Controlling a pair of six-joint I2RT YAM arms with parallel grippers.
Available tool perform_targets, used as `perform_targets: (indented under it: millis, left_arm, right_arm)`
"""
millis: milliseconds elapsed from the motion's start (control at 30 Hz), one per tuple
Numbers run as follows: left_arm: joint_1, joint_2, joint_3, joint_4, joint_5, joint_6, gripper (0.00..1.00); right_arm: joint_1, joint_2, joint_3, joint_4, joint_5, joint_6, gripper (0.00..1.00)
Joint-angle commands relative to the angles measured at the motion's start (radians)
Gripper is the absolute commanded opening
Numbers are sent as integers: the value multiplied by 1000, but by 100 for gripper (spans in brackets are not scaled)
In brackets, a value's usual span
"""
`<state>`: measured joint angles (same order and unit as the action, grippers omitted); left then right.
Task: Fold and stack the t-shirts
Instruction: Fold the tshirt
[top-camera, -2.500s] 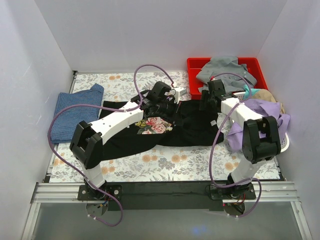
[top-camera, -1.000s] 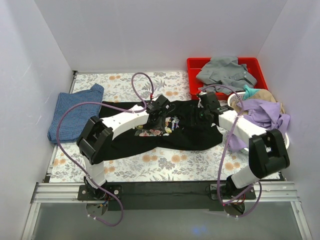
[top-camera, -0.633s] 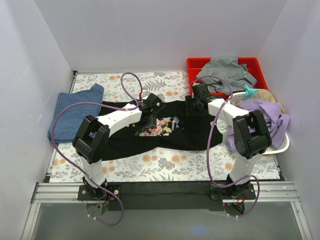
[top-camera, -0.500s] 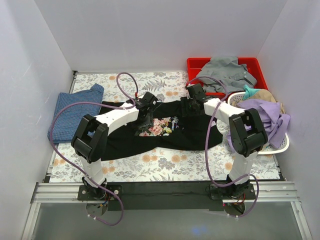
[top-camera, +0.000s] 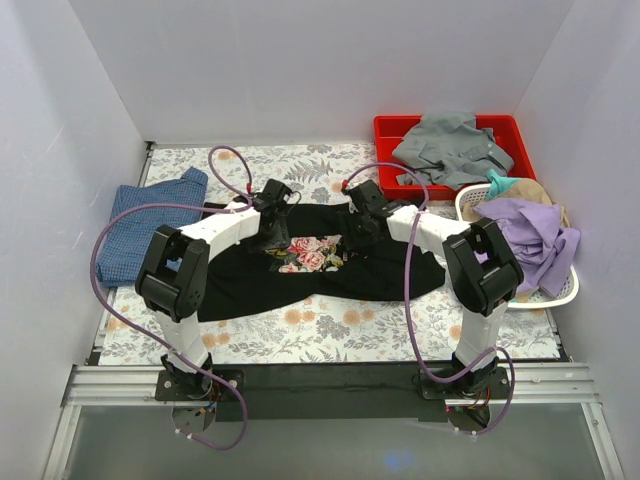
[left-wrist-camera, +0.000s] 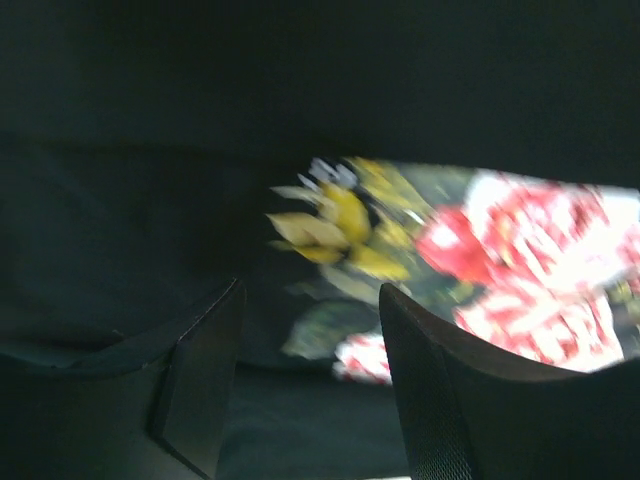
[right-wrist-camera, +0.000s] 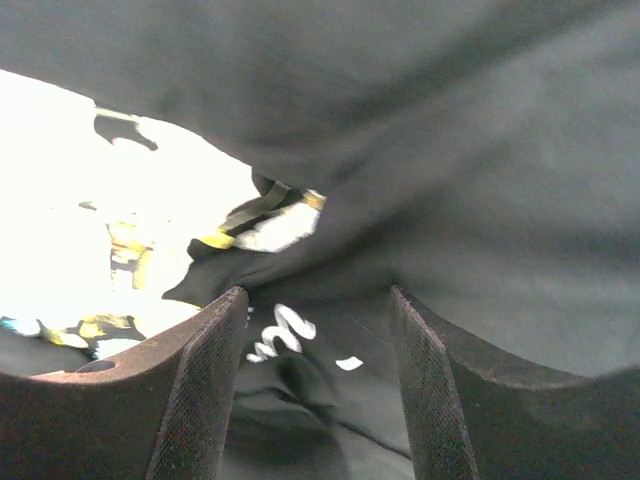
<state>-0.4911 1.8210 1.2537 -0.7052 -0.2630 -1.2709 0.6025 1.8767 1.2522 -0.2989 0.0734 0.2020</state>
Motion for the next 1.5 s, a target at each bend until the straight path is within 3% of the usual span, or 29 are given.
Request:
perform_targets:
  millis: [0, 133, 333, 533, 667, 933, 1167, 1300, 1367, 1400, 1467]
  left_arm:
    - [52, -71, 1, 30, -15, 21, 55]
    - [66, -77, 15, 39, -15, 44, 55]
    - [66, -68, 23, 56, 37, 50, 54]
    - [66, -74, 24, 102, 123, 87, 53]
    - [65, -72, 33, 130, 194, 102, 53]
    - [66, -58, 38, 136, 226, 107, 53]
    - [65, -49, 21, 141, 255, 104, 53]
    - [65, -49, 13, 144, 257, 102, 53]
    - [66, -48, 7, 145, 257, 100, 52]
    - [65, -46, 6, 145, 257, 100, 53]
    - [66, -46, 3, 144, 255, 99, 52]
  right_arm:
    - [-9, -83, -33, -9, 95, -7, 64]
    - [-13, -210, -46, -9, 161, -26, 66]
    - [-36, -280, -97, -117, 195, -9, 67]
    - [-38, -372, -241, -114, -27, 49, 66]
    - [-38, -416, -307, -88, -96, 86, 67]
    - [-38, -401, -375, -22, -196, 123, 66]
    - [-38, -334, -393, 53, -196, 97, 65]
    - [-38, -309, -382, 83, -210, 76, 56]
    - [-38, -301, -378, 92, -205, 65, 40]
    - [-38, -301, -375, 93, -211, 60, 23]
    - [-38, -321, -378, 95, -207, 57, 3]
